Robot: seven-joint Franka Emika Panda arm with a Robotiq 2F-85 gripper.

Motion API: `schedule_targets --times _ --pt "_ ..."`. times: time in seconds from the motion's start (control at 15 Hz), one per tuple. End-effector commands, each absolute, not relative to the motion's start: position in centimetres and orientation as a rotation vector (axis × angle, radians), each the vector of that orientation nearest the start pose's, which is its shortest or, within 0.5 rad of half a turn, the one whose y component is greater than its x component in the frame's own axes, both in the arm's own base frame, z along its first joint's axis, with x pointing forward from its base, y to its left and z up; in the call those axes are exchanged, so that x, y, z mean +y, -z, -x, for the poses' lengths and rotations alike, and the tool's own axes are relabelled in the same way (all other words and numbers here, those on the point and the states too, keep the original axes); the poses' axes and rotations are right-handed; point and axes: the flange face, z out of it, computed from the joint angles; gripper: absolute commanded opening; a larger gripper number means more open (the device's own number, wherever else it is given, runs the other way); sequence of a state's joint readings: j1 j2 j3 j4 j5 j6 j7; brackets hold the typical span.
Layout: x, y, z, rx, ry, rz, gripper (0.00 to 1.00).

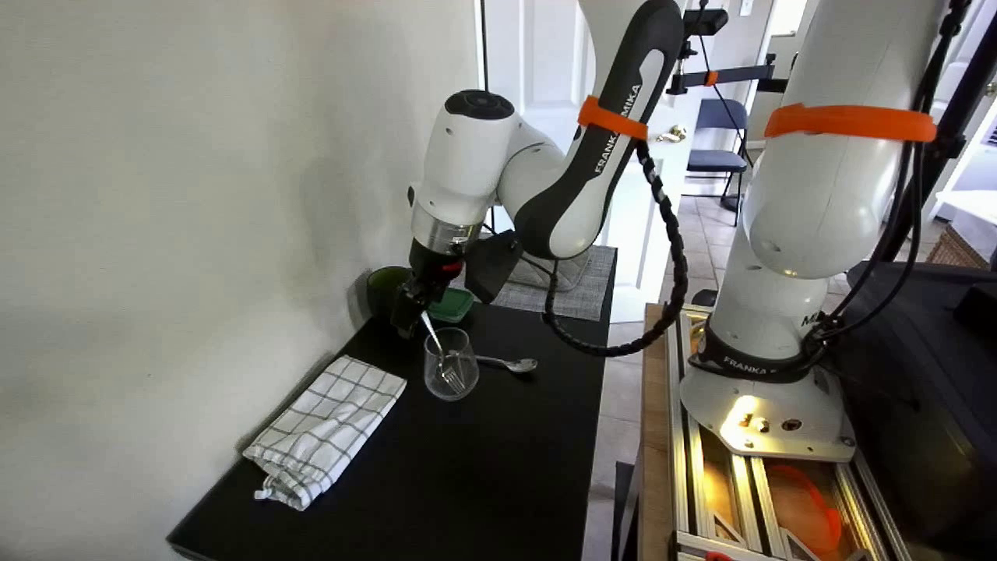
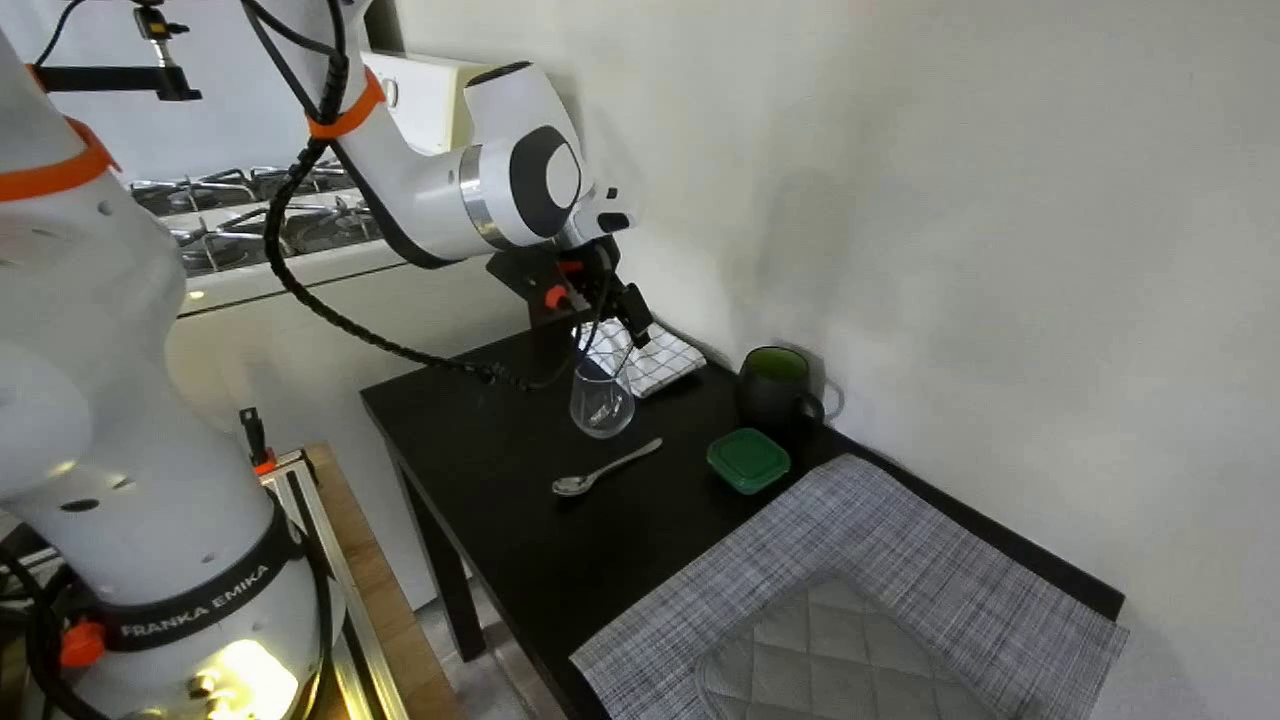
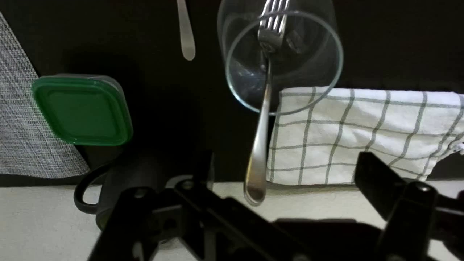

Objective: Put the fork in the glass cup

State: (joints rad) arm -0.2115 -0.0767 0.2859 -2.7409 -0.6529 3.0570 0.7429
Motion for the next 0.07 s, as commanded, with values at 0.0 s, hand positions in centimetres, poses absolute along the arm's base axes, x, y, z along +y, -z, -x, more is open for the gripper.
schedule_targets --times 0.0 --pt "7.70 -27.63 -41.09 0.038 0.650 3.112 1.00"
